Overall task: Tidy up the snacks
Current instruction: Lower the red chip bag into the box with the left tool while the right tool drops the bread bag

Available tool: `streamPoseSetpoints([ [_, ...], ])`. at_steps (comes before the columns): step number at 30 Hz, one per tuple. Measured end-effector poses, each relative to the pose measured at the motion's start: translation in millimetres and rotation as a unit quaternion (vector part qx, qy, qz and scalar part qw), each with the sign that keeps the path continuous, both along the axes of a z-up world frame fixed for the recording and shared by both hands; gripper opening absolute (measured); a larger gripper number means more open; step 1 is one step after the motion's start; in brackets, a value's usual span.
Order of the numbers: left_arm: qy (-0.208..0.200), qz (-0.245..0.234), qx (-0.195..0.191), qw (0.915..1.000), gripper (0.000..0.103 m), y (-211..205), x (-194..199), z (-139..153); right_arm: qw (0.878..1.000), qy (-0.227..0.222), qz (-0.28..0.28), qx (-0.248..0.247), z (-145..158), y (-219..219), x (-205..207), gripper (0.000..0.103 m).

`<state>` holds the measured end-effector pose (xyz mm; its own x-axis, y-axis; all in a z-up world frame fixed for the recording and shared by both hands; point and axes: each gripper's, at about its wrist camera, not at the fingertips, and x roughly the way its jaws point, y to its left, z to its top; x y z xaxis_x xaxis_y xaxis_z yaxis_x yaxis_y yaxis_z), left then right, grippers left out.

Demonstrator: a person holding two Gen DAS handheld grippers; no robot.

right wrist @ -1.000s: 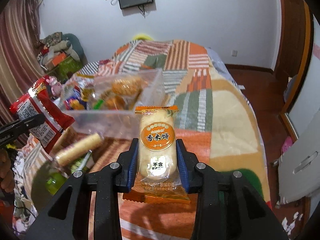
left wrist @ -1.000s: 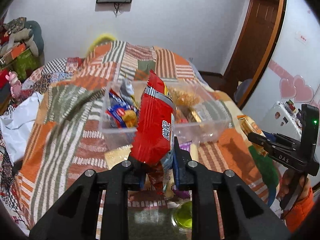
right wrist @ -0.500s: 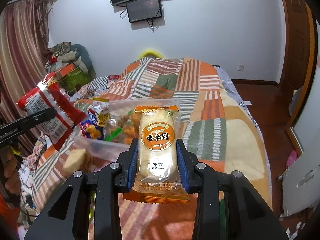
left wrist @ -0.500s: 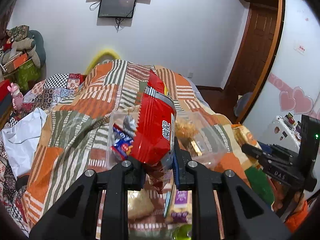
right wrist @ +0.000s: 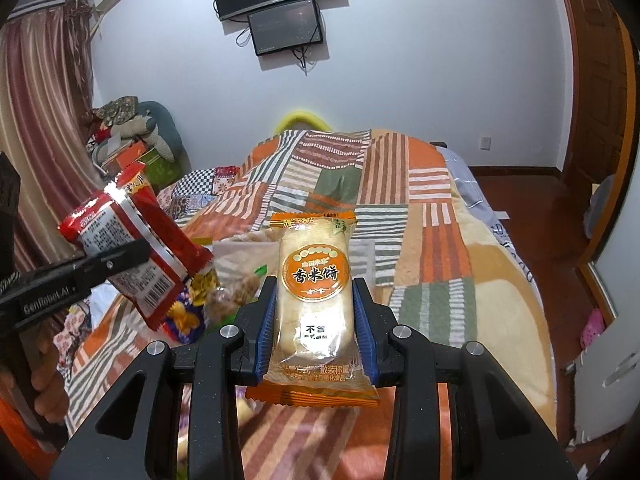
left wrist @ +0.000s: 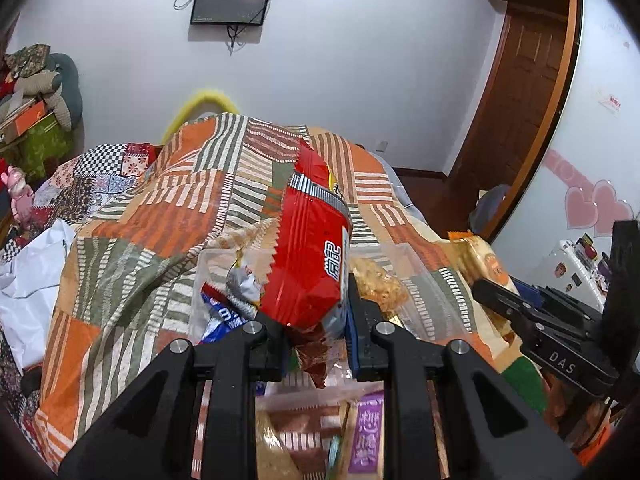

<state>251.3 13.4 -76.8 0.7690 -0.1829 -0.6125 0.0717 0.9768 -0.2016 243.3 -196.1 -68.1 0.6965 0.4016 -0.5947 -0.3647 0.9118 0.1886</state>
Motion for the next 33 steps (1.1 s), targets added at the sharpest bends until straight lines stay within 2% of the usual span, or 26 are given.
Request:
streamPoseSetpoints([
  [8, 0.029, -0.016, -0.016, 0.9993, 0.021, -4, 34, -19, 1.000, 0.020, -0.003, -0.018, -16, 14, 28, 0.032],
  [15, 0.060, -0.030, -0.008, 0.9977, 0.021, -13, 64, -44, 0.999, 0.043, -0.007, -0.023, -31, 17, 43, 0.032],
  [24, 0.068, -0.025, -0.011, 0.9973, 0.021, -13, 79, -53, 0.998, 0.064, -0.011, -0.027, -42, 19, 52, 0.033],
  [26, 0.070, -0.018, -0.007, 0.9974, 0.023, -14, 81, -54, 0.997, 0.065, -0.008, -0.030, -42, 21, 52, 0.033],
  [29, 0.083, -0.011, -0.005, 0.9965, 0.037, -13, 84, -58, 0.997, 0.066, -0.009, -0.035, -41, 23, 52, 0.034],
  [31, 0.087, -0.007, -0.008, 0.9961, 0.052, -11, 83, -61, 0.997, 0.067, -0.010, -0.039, -40, 23, 51, 0.038],
  [33, 0.088, -0.003, -0.009, 0.9961, 0.054, -8, 80, -62, 0.997, 0.067, -0.010, -0.039, -38, 22, 50, 0.040],
])
